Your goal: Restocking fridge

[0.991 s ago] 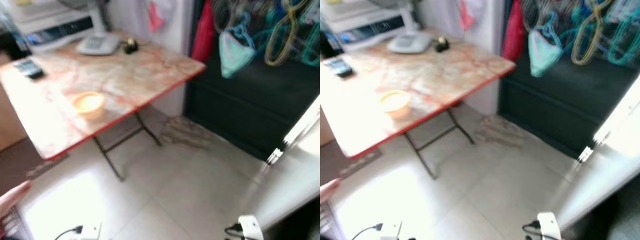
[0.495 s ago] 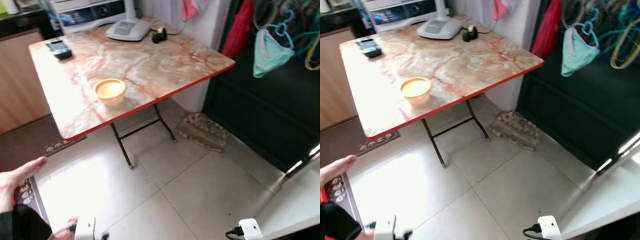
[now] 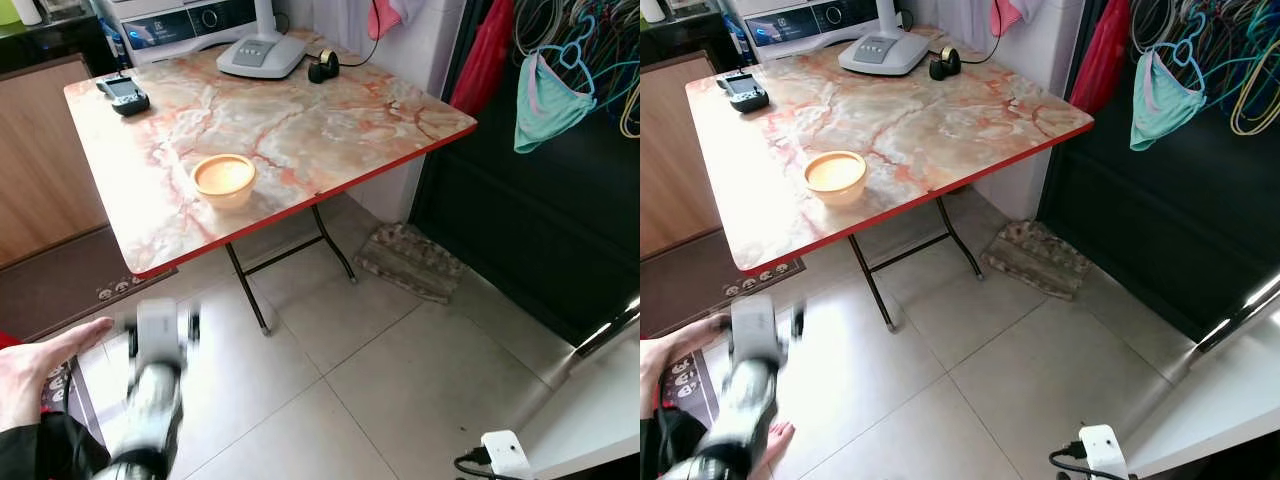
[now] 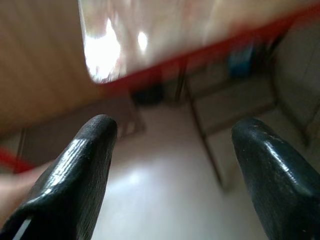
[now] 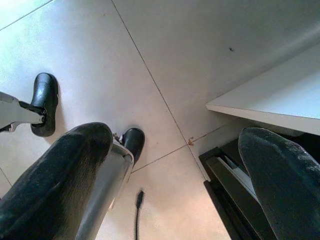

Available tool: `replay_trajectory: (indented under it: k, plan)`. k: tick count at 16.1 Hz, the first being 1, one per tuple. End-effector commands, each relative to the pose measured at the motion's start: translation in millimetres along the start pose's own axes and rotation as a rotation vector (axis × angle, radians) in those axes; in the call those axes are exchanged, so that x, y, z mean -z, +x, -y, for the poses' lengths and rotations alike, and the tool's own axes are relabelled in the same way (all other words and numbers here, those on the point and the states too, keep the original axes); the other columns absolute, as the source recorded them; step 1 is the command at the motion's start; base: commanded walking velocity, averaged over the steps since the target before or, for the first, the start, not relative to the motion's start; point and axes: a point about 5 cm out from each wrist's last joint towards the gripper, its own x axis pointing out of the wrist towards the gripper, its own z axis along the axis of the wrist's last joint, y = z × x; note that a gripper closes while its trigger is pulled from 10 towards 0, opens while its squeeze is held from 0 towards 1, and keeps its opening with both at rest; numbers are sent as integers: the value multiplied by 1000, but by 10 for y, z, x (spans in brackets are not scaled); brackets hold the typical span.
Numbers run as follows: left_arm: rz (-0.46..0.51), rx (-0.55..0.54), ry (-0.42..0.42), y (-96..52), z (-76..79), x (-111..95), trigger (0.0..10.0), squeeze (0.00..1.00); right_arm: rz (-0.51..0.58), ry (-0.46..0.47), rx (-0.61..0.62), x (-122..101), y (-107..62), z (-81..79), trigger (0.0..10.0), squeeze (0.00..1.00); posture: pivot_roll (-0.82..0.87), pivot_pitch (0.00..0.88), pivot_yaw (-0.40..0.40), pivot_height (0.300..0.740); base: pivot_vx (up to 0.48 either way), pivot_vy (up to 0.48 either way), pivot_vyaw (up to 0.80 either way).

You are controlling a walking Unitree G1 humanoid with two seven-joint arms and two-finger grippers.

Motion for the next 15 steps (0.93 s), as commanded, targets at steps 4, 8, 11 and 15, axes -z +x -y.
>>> replay_trajectory:
  k: [4,8,11,15]
  plan:
    - [166,102,18,55,259,-305,10000,0,4,30,17,11,0,5,10000,0,28,59,26,740,0,0,0]
    - [229,126,34,119,342,-476,10000,0,3,35,11,3,6,-11,10000,0,40,53,23,740,0,0,0]
    - [227,74,-23,133,280,-502,10000,0,7,47,8,-1,9,-22,10000,0,46,37,22,740,0,0,0]
    - [232,82,-30,176,269,-555,10000,0,0,33,1,8,14,-44,10000,0,38,12,33,740,0,0,0]
